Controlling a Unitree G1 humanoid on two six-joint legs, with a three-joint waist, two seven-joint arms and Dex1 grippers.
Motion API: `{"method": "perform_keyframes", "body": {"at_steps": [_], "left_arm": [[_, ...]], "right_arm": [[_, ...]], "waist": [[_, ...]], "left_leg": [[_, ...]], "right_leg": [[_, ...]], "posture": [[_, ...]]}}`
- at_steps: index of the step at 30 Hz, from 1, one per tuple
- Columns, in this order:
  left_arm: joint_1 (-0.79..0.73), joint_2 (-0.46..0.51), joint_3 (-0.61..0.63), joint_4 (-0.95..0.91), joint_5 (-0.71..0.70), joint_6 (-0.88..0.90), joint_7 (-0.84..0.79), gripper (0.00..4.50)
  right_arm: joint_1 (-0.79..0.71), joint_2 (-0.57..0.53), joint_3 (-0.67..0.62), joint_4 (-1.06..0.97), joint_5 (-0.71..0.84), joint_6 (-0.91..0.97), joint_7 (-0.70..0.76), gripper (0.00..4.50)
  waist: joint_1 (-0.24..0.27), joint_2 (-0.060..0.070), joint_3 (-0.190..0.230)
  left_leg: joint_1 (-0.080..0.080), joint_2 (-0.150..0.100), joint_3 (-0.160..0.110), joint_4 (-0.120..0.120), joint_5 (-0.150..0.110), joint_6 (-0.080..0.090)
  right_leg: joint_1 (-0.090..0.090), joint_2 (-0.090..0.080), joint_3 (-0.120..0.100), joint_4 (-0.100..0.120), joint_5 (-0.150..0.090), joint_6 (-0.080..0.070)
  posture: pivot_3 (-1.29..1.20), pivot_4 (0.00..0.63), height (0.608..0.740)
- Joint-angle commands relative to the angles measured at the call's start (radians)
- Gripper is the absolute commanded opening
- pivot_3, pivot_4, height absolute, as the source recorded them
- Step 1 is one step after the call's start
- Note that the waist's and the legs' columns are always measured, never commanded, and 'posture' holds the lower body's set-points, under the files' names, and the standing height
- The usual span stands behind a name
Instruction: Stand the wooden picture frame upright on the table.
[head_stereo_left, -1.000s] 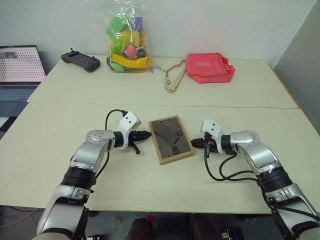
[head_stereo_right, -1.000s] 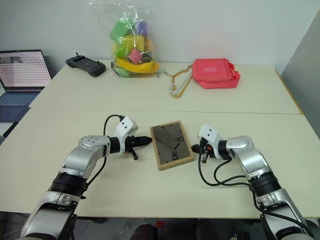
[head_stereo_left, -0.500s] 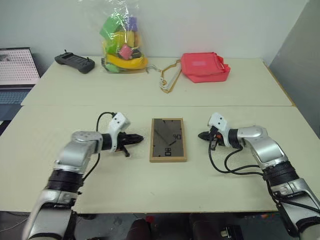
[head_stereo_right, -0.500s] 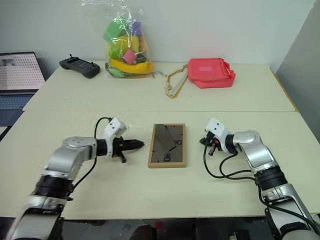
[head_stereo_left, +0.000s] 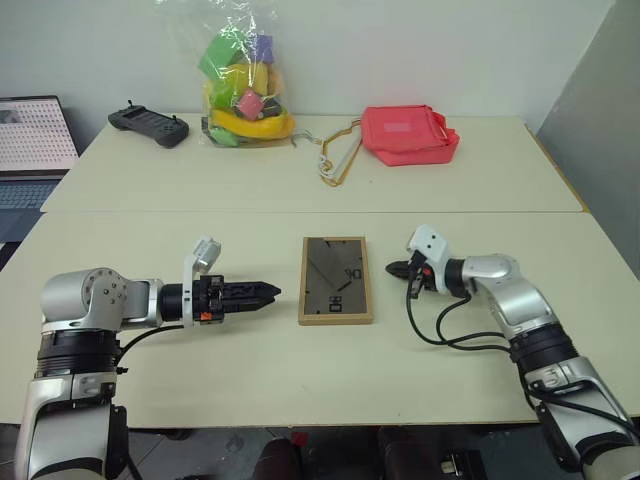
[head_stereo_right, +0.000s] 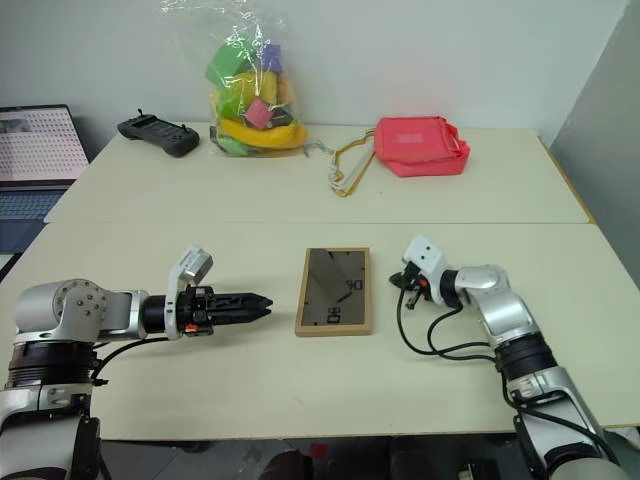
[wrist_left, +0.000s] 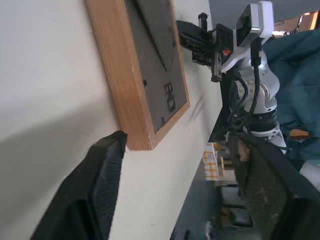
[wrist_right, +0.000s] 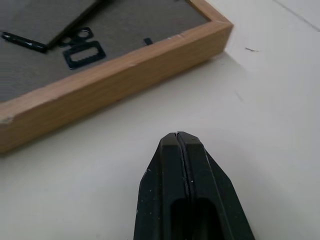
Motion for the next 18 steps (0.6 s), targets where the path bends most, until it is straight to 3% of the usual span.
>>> {"method": "perform_keyframes", "body": {"at_steps": [1,8,18], "left_arm": [[0.004,-0.02,0.007,0.004,-0.023,0.012,0.031,4.48],[0.016,-0.074,-0.115,0.032,0.029,-0.145,0.031,4.48],[0.005,-0.148,-0.12,0.037,0.011,-0.184,0.045,4.48]], "right_arm": [[0.02,0.009,0.004,-0.084,0.011,0.036,-0.006,0.0],[0.056,0.067,0.045,-0.173,0.017,0.087,-0.011,0.0],[0.048,0.106,0.056,-0.141,-0.001,0.084,-0.046,0.0]], "waist": [[0.001,0.0,0.0],[0.003,0.0,0.0],[0.029,0.001,-0.002]], "left_leg": [[0.0,0.0,0.0,0.0,0.0,0.0],[0.0,0.0,0.0,0.0,0.0,0.0],[0.005,-0.002,0.001,0.001,-0.002,0.003]], "right_leg": [[0.0,0.0,0.0,0.0,0.0,0.0],[0.001,0.0,0.0,0.0,0.0,0.0],[0.006,-0.001,0.0,-0.001,0.0,0.0]], "posture": [[0.0,0.15,0.74],[0.0,0.15,0.74],[0.0,0.15,0.74]]}}
